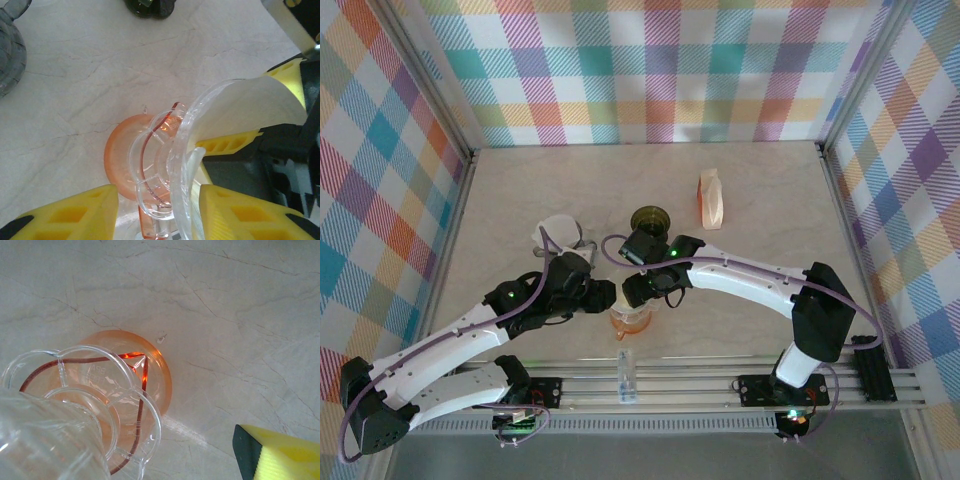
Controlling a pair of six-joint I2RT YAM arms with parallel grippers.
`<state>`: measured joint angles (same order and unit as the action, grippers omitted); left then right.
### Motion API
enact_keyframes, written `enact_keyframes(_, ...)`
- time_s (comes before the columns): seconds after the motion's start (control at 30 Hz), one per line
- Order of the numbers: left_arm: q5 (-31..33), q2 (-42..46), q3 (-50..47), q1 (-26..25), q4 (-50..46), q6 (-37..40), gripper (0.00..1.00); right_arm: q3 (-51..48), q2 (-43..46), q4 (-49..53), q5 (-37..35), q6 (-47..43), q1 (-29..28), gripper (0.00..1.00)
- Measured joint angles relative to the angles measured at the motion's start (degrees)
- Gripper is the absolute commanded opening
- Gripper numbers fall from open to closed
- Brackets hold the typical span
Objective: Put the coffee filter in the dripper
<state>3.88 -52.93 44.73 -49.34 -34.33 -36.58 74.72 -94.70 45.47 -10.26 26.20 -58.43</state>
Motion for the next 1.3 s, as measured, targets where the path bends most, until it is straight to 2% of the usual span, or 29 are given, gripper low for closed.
enact_keyframes(0.17, 0.00, 0.07, -0.28, 0.00, 0.04, -0.02, 0.45, -0.02, 0.00, -0.02, 0.02, 0.02, 0.00, 0.78)
enact_keyframes(0.4, -0.28, 0.07, -0.33, 0.00, 0.68, -0.07, 0.34, -0.04, -0.04, -0.39, -0.02, 0.22, 0.00, 0.78)
enact_keyframes(0.77, -0.44, 0.04, -0.35, 0.00, 0.92, -0.07, 0.34, -0.09, 0.70, -0.44, -0.39, 0.22, 0.00, 0.78)
enact_keyframes(1.1, -0.42, -0.39, -0.35, 0.00, 0.94, -0.07, 0.35, -0.17, 11.50, -0.44, -2.73, 0.48, 0.04, 0.79)
enact_keyframes(1.3, -0.42, -0.37, -0.35, 0.00, 0.94, -0.07, 0.41, -2.36, 16.61, -0.42, -5.79, 1.53, 0.04, 0.80)
